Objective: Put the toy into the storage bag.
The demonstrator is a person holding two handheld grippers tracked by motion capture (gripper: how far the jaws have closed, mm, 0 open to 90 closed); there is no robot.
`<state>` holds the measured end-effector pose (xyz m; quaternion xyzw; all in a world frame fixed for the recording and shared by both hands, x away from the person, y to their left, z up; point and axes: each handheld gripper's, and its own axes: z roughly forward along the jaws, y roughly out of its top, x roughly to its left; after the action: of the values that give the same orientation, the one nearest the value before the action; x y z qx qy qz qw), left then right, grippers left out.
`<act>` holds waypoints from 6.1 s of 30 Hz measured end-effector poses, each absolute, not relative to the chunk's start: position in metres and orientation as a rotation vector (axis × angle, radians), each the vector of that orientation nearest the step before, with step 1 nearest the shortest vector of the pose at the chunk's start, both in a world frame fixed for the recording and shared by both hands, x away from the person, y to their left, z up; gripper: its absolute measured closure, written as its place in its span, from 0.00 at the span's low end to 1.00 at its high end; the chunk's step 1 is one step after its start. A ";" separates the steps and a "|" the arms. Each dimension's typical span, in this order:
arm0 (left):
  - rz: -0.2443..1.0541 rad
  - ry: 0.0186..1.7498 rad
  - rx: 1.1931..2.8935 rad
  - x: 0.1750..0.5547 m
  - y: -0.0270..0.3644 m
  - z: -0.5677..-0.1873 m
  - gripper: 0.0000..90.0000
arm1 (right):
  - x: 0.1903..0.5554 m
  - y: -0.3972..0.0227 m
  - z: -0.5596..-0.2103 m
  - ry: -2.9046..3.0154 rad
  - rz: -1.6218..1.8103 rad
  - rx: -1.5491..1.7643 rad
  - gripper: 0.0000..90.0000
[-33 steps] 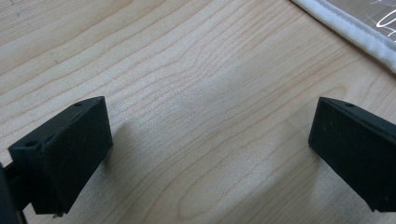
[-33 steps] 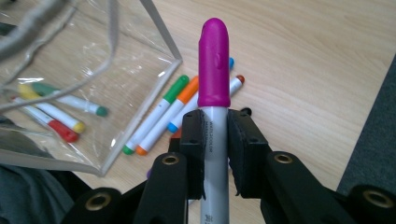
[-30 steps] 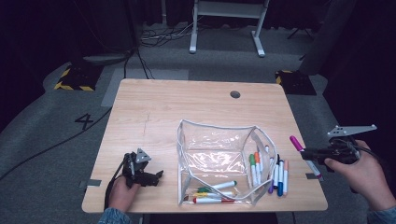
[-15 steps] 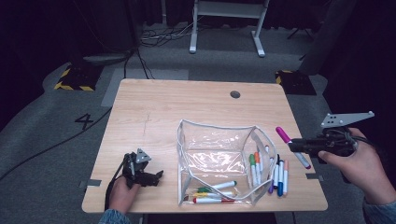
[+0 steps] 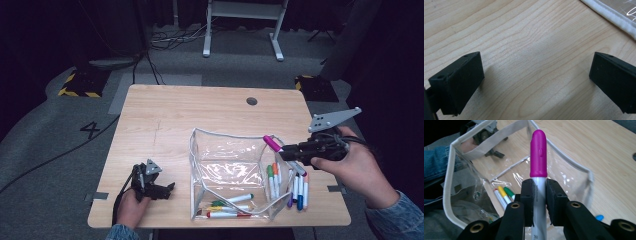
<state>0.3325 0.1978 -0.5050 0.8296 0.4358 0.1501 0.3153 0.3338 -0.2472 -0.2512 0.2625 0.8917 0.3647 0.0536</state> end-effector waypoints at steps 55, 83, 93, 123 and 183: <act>0.396 1.144 2.189 0.334 0.198 -0.505 0.00 | 0.340 -0.102 -0.353 3.157 0.536 0.389 0.86; 0.396 1.143 2.189 0.334 0.198 -0.505 0.00 | 0.335 -0.093 -0.388 3.279 0.341 0.265 0.81; 0.396 1.143 2.189 0.334 0.198 -0.505 0.00 | 0.344 -0.104 -0.353 3.111 0.604 0.372 0.68; 0.394 1.146 2.184 0.333 0.198 -0.505 0.00 | 0.362 -0.290 -0.281 2.612 0.966 0.954 0.62; 0.394 1.146 2.185 0.333 0.198 -0.505 0.00 | 0.342 -0.405 -0.468 2.389 0.563 1.583 0.85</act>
<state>0.3331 0.1977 -0.5051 0.8296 0.4351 0.1496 0.3162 0.3416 -0.4047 -0.4681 0.5388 0.8130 0.1915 0.1103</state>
